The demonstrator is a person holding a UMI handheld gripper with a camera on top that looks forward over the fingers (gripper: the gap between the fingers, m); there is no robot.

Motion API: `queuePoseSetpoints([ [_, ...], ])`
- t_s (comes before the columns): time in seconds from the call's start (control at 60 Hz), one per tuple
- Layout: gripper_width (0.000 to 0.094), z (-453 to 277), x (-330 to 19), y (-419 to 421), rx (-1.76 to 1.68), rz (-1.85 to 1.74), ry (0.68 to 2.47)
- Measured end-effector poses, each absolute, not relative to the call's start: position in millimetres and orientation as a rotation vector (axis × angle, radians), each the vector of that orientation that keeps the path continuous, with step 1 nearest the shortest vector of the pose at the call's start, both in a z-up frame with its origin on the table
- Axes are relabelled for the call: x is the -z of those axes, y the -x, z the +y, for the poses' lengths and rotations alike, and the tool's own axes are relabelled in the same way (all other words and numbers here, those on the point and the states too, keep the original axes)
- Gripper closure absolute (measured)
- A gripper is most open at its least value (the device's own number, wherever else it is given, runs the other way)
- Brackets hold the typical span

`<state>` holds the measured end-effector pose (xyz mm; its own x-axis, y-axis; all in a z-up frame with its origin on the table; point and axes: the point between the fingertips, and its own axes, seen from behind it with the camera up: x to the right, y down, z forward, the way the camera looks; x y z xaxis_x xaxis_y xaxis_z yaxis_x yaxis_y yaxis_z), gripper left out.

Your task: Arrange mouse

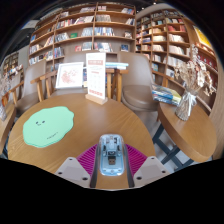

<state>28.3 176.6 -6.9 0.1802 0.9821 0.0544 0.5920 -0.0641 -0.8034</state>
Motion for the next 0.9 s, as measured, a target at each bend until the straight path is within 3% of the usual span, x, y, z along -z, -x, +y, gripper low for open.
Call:
queuePoseSetpoints([
  [0.25, 0.0511, 105, -91, 6, -0.848, -1.465, 1.659],
  [0.35, 0.0511, 54, -106, 34, -0.891, -1.500, 1.628],
  [0.533, 0.0513, -27, -58, 79, -0.855, -1.605, 1.625],
  [0.717, 0.0513, -47, 7, 90, -0.793, -1.628, 1.744],
  [0.9, 0.0468, -48, 12, 93, -0.763, -1.592, 1.698],
])
